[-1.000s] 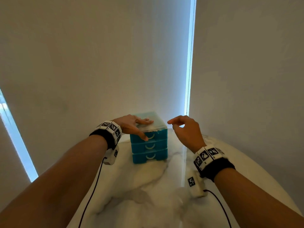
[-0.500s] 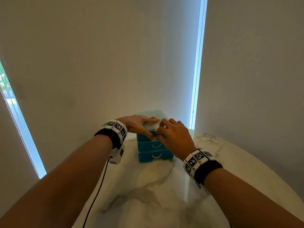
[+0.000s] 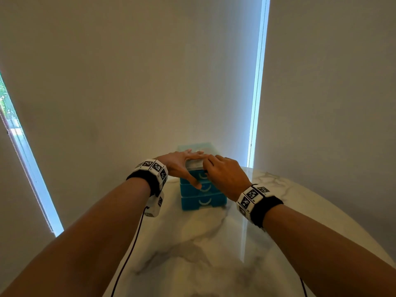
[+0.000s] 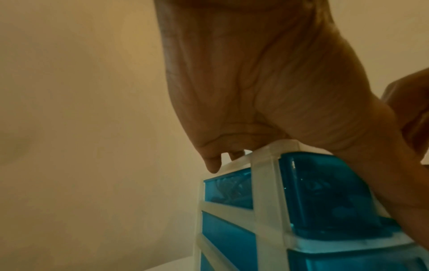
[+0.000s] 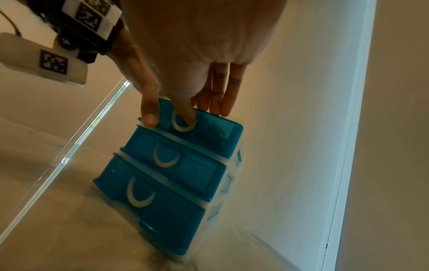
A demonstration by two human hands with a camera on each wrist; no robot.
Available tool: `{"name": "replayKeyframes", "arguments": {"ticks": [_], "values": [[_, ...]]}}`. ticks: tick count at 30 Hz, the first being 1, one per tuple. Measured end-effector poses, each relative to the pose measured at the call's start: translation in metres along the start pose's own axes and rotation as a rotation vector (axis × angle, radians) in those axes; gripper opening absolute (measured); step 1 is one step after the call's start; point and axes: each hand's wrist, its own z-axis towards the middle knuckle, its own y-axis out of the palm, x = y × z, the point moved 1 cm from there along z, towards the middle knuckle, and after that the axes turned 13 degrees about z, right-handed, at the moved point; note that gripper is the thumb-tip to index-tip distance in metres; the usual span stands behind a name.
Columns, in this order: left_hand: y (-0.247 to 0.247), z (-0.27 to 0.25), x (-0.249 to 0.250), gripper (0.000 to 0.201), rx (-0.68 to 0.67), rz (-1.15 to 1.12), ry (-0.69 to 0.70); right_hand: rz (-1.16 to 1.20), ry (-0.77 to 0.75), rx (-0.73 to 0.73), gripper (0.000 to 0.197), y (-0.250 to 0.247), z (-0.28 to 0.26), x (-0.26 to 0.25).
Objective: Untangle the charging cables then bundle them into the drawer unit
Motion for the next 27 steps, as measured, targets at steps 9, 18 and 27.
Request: {"name": "replayKeyframes", "arguments": {"ticks": [9, 18, 27], "values": [[-0.004, -0.005, 0.006, 0.122, 0.023, 0.013, 0.019, -0.001, 0.076, -0.014, 0.024, -0.001, 0.006, -0.003], [-0.013, 0.000, 0.003, 0.099, 0.090, 0.032, 0.040, 0.484, 0.401, 0.223, 0.018, -0.019, -0.003, 0.012], [0.003, 0.012, 0.008, 0.100, 0.159, 0.246, 0.073, 0.652, 0.669, -0.247, 0.023, -0.010, -0.053, 0.000]]}}
